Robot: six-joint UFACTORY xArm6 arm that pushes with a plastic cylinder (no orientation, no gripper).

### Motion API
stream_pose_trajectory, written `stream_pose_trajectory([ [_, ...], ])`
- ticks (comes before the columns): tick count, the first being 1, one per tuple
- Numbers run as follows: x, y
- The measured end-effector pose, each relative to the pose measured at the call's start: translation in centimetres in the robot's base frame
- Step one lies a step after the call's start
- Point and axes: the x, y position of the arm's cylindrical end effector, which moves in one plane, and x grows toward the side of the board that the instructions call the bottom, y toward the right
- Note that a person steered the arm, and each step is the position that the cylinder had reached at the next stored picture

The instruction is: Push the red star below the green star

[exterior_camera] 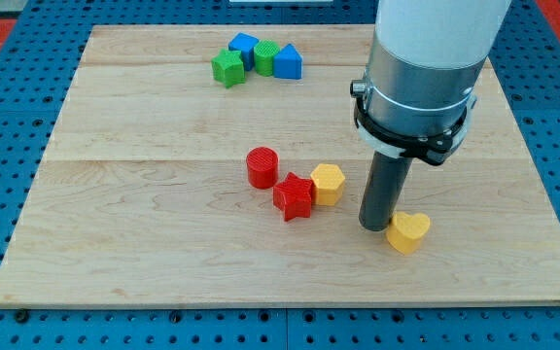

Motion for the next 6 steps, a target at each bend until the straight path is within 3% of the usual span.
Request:
stream_pose_trajectory([
  [2, -0.2, 0.0],
  [4, -0.6, -8.7],
  [6, -0.6, -8.8],
])
